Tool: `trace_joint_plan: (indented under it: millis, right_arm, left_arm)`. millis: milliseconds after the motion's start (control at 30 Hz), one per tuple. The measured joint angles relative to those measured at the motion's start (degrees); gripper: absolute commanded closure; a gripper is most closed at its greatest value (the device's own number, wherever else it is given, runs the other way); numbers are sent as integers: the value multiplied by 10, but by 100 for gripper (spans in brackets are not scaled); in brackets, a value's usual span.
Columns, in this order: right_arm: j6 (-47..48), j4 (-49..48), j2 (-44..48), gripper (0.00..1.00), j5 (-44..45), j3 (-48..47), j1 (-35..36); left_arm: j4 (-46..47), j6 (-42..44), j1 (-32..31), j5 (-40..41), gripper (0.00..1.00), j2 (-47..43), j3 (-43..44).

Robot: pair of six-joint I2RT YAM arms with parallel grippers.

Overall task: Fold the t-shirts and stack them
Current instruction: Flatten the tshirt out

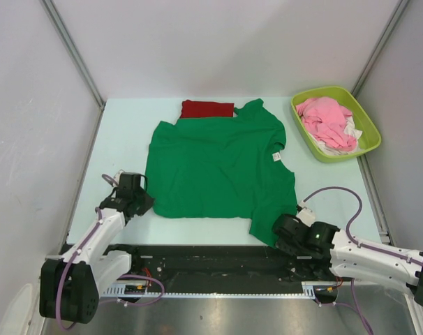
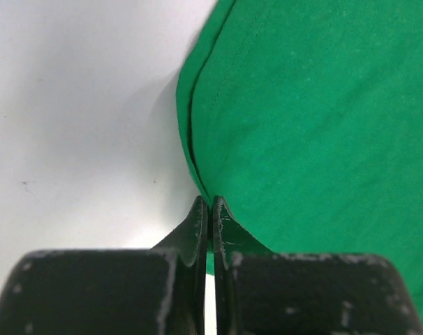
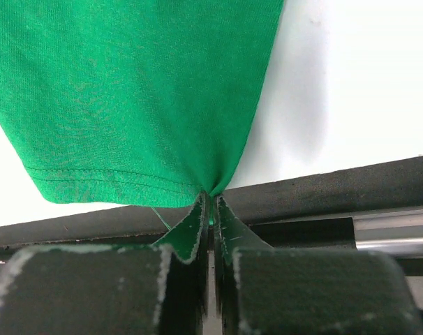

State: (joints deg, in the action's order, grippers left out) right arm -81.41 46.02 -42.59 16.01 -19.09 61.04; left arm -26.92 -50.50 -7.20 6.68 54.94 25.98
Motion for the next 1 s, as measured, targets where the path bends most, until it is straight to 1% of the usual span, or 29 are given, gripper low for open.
trace_joint_plan:
  millis: [133,200,367,500,733,1000]
  right_arm:
    - [0,7,0,100,3,-6,0]
    - [5,31,7,100,23,-26,0]
    - [36,72,64,100,87,-114,-8]
    - [81,82,81,100,129,-180,-45]
    - [141,112,94,100,167,-224,-82]
    - [146,183,170,100,178,-261,-83]
  left_arm:
    - [-5,2,2,-5,100,-16,0]
    - [-8,5,3,-9,100,-28,0]
    - [-23,14,8,-16,100,-50,5]
    - [-38,26,15,-31,100,-73,22]
    - [-71,37,25,-49,100,-143,54]
    - [-134,40,25,-57,100,-217,76]
